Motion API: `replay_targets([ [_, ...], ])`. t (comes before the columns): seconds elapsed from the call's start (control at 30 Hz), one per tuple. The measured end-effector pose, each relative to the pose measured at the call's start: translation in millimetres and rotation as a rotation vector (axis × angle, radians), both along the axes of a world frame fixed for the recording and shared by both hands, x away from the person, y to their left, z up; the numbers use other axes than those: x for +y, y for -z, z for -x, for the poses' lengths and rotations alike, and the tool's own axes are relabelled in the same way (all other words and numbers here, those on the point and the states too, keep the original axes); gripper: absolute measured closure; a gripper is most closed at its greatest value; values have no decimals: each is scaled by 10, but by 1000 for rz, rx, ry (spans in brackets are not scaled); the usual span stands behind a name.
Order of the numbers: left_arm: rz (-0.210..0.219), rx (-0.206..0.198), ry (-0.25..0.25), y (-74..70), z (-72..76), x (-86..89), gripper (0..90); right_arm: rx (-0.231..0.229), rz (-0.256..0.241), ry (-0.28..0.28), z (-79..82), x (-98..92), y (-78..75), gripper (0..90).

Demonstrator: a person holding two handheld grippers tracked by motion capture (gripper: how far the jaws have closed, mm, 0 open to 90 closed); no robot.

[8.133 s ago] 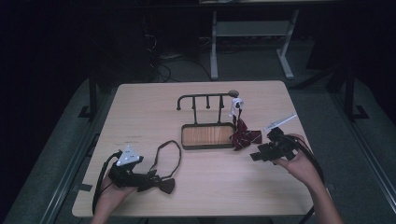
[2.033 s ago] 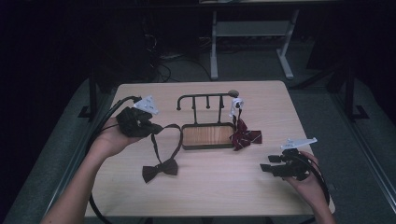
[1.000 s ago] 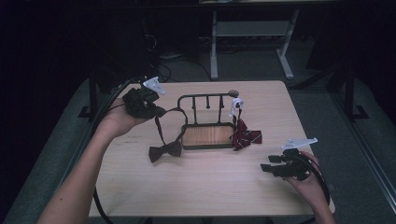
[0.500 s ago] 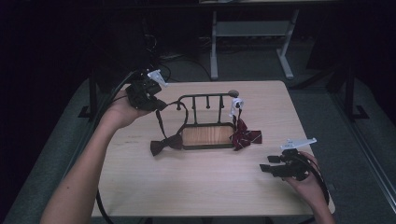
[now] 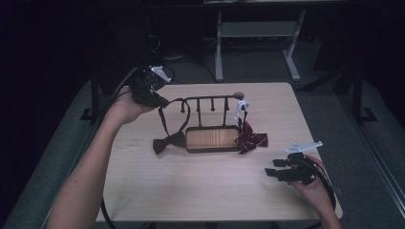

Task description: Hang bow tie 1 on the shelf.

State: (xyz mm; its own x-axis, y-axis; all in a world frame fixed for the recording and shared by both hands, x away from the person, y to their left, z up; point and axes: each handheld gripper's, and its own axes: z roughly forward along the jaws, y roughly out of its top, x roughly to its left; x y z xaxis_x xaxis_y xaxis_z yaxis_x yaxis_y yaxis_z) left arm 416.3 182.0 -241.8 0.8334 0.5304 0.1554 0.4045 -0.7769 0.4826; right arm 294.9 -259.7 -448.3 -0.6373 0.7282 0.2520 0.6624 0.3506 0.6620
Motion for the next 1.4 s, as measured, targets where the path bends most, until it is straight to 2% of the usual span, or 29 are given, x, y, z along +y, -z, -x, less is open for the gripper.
replay_targets([
  [0.6, 3, 10, -47, 6, -169, 13, 896, -3, 0, -5, -8, -22, 13, 430],
  [0.7, -3, 13, -50, 16, -184, -1, 894, 0, 0, -4, -7, -24, 13, 430],
  [0.73, -24, 10, -48, 26, -201, -10, 892, 1, 0, -3, -6, -25, 13, 430],
  [0.87, -32, 13, -64, 50, -208, -16, 874, -1, -2, -4, -6, -33, 11, 430],
  [1.03, -45, -2, -57, 64, -186, 7, 825, -3, -3, -7, -1, -31, 8, 430],
  [1.2, -23, -2, -74, 82, -144, 72, 799, 0, -3, -4, 2, -18, 9, 428],
  [1.4, -4, 10, -63, 119, -95, 135, 774, 2, 0, -4, -1, -17, 14, 426],
])
